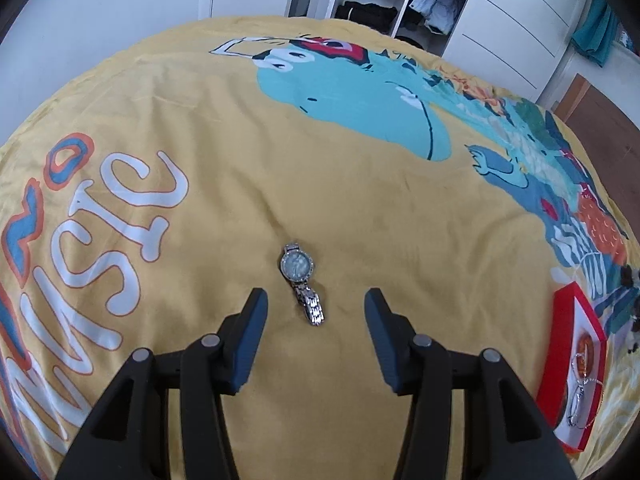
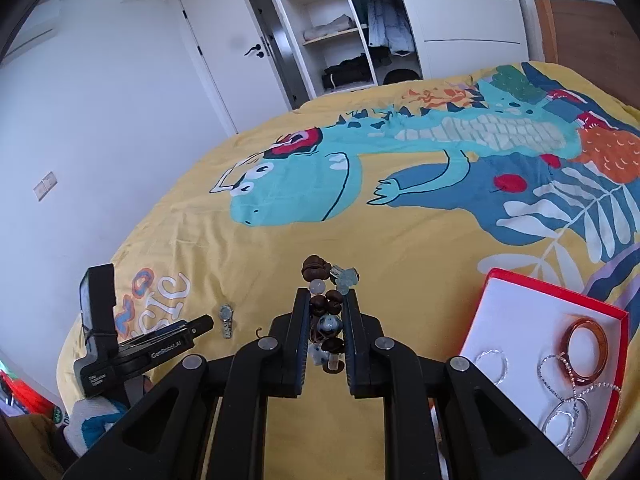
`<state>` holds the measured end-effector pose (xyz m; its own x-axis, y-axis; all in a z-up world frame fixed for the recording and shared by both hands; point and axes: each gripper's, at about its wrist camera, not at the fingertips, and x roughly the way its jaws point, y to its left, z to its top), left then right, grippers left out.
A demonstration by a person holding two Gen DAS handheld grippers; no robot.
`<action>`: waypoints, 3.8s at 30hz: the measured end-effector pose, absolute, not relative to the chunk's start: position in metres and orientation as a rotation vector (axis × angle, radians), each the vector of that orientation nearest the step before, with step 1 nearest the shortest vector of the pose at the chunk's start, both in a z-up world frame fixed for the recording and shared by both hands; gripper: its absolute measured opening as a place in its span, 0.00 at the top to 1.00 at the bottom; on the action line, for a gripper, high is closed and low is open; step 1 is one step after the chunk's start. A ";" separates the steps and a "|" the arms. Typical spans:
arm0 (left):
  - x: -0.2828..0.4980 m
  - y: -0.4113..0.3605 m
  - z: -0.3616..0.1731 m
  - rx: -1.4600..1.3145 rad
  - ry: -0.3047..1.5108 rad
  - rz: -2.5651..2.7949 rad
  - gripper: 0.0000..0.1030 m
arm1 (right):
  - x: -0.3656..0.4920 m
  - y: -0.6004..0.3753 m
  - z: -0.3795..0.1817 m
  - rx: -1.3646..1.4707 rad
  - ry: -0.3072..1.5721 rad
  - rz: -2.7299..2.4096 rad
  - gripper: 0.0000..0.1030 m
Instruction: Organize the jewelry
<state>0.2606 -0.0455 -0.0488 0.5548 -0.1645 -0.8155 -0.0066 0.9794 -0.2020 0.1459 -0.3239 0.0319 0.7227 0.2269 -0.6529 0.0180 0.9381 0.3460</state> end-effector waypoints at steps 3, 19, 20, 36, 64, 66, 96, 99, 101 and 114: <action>0.276 -0.047 -0.066 -0.186 0.997 -0.049 0.53 | 0.145 -0.337 0.027 0.349 0.760 0.105 0.85; 0.272 -0.039 -0.063 -0.177 0.973 -0.047 1.00 | 0.110 -0.377 0.026 0.376 0.747 0.037 0.85; 0.267 -0.041 -0.057 -0.171 0.963 -0.061 1.00 | 0.106 -0.381 0.027 0.381 0.746 0.031 0.85; 0.246 -0.053 -0.037 -0.182 0.939 -0.104 0.96 | 0.058 -0.423 0.028 0.423 0.729 -0.062 0.85; 0.289 -0.035 -0.076 -0.162 0.941 -0.006 0.91 | 0.075 -0.436 -0.005 0.438 0.777 -0.068 0.85; 0.287 -0.035 -0.073 -0.168 0.936 -0.009 0.91 | 0.073 -0.437 -0.003 0.438 0.774 -0.072 0.85; 0.249 -0.044 -0.053 -0.147 0.930 -0.193 0.76 | 0.056 -0.454 -0.015 0.465 0.801 -0.109 0.85; 0.256 -0.051 -0.056 -0.133 0.926 -0.213 0.61 | 0.059 -0.451 -0.019 0.465 0.810 -0.102 0.85; 0.262 -0.056 -0.059 -0.119 0.929 -0.222 0.61 | 0.061 -0.450 -0.022 0.463 0.816 -0.099 0.85; 0.297 -0.082 -0.094 0.032 0.971 -0.220 0.74 | 0.069 -0.449 -0.032 0.459 0.841 -0.096 0.85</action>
